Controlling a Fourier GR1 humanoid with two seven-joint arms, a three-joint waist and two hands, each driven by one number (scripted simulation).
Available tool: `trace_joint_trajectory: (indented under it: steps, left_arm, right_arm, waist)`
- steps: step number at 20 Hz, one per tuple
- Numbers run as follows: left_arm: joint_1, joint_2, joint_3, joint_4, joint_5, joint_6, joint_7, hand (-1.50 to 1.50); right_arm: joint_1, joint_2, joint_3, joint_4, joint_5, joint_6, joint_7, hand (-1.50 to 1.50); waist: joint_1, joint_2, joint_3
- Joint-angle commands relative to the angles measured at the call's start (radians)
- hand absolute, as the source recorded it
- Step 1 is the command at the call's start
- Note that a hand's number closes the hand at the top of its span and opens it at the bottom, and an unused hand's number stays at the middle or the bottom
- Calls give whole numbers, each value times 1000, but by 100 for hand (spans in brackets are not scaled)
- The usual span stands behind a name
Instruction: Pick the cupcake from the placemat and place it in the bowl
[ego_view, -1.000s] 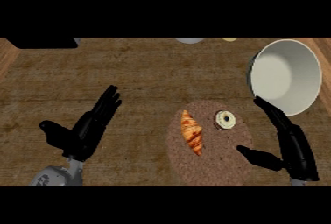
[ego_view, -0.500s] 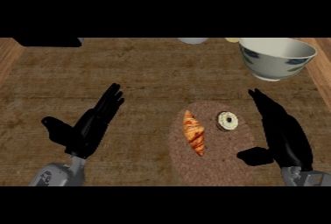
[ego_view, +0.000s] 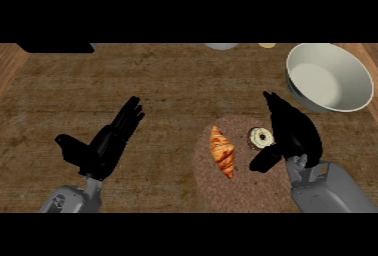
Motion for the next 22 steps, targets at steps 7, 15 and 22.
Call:
trace_joint_trajectory:
  steps: [7,15,22]
  left_arm:
    - [-12,-11,31,40,-1,-55,-5,0]
    - [43,-50,28,-41,-68,-22,41,0]
    - [14,-93,65,5,-89,-54,23,0]
  right_arm:
    - [-11,112,18,151,36,105,176,-150]
    - [-20,116,-68,228,52,138,36,-150]
    - [48,164,-44,266,173,91,2,-150]
  waist:
    - [-7,0,1]
    - [-5,-1,2]
    - [-9,-1,2]
